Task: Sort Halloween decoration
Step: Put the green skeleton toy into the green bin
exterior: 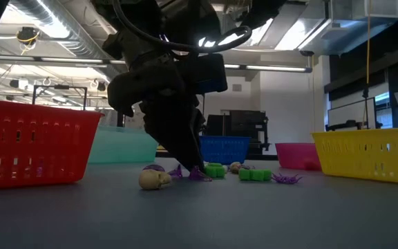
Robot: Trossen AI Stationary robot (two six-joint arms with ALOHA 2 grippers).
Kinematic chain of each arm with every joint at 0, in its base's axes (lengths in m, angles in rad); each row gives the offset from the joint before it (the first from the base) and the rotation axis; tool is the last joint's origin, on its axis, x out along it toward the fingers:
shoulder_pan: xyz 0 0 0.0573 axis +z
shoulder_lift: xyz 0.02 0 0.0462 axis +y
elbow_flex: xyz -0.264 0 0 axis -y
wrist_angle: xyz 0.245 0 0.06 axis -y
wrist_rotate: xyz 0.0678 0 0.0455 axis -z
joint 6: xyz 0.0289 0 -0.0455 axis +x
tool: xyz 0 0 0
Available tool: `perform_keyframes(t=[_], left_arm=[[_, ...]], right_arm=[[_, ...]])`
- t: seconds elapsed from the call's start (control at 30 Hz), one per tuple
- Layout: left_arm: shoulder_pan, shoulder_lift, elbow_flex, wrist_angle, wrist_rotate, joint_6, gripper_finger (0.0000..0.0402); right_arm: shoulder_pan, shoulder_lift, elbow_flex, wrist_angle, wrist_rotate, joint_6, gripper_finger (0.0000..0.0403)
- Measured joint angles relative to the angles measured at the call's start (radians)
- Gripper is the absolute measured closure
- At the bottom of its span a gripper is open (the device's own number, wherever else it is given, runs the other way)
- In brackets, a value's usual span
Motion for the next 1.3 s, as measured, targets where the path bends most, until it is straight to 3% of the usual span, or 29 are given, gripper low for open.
perform_keyframes(t=[0.6,1.07,1.3], left_arm=[[0.002,-0.012,0.034,-0.065,-0.019,0.001,0.0372],[0.043,-0.013,0.260,-0.464,-0.011,0.115,0.0373],[0.085,-0.013,0.399,-0.765,-0.013,0.197,0.0373]], right_arm=[[0.000,0.000,0.000,0.000,0.000,0.000,0.0278],[0.000,0.000,0.000,0.000,0.000,0.000,0.0278],[0.000,0.000,0.000,0.000,0.000,0.000,0.0278]])
